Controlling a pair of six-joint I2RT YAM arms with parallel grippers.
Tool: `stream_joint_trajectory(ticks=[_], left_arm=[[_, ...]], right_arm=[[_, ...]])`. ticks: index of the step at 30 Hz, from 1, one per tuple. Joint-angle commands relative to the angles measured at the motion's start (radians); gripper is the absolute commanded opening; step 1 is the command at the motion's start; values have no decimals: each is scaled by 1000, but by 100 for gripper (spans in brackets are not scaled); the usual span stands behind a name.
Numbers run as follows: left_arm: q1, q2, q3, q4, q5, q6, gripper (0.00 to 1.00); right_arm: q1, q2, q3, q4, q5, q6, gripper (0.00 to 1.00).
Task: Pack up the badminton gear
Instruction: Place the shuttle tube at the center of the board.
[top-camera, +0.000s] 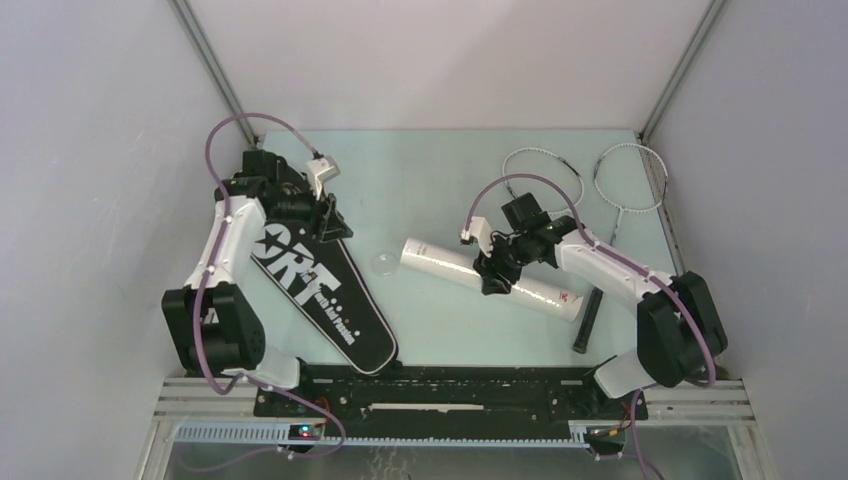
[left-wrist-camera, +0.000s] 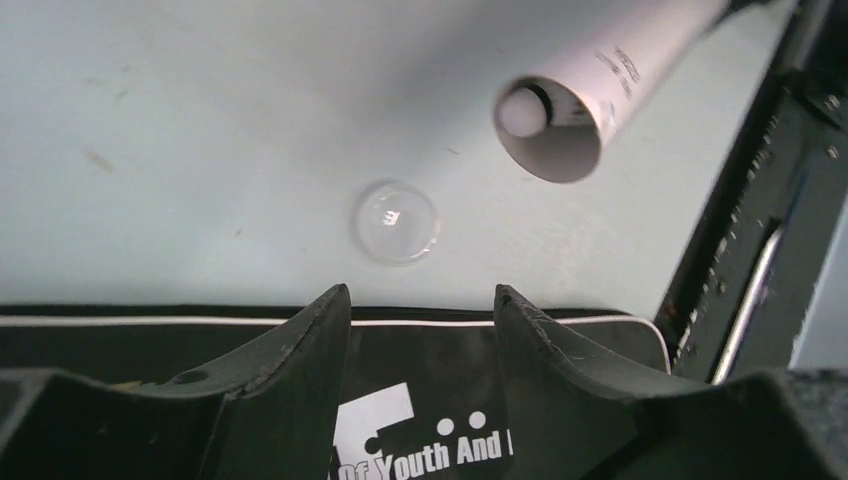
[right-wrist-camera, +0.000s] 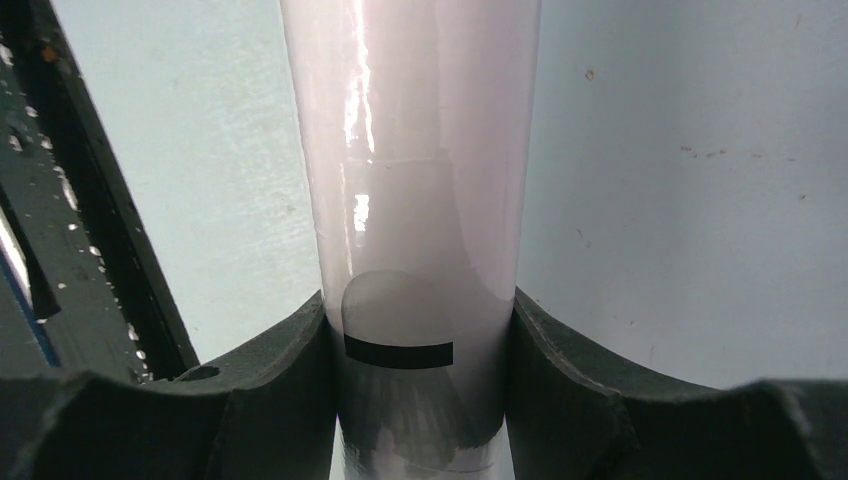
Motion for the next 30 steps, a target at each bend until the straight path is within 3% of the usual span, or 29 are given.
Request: stream_joint_trajectory(ticks=[1, 9, 19, 22, 28, 30], left_arm=[[-3, 39, 54, 182, -193, -325, 61], [-72, 148, -83, 425, -230, -618, 69], [-162, 226, -121, 538, -313, -704, 68], [-164, 218, -155, 563, -337, -716, 68], [-160, 157, -228, 581, -355, -693, 71], [-148, 114, -250, 593, -338, -686, 72]], right_arm=[[20, 31, 44, 21, 72, -17, 27], [59, 117, 45, 31, 155, 7, 27], [89, 259, 99, -16, 262, 24, 30], [89, 267, 99, -20, 260, 19, 45], [107, 217, 103, 4, 302, 22, 93], [109, 205, 127, -11, 298, 23, 99]])
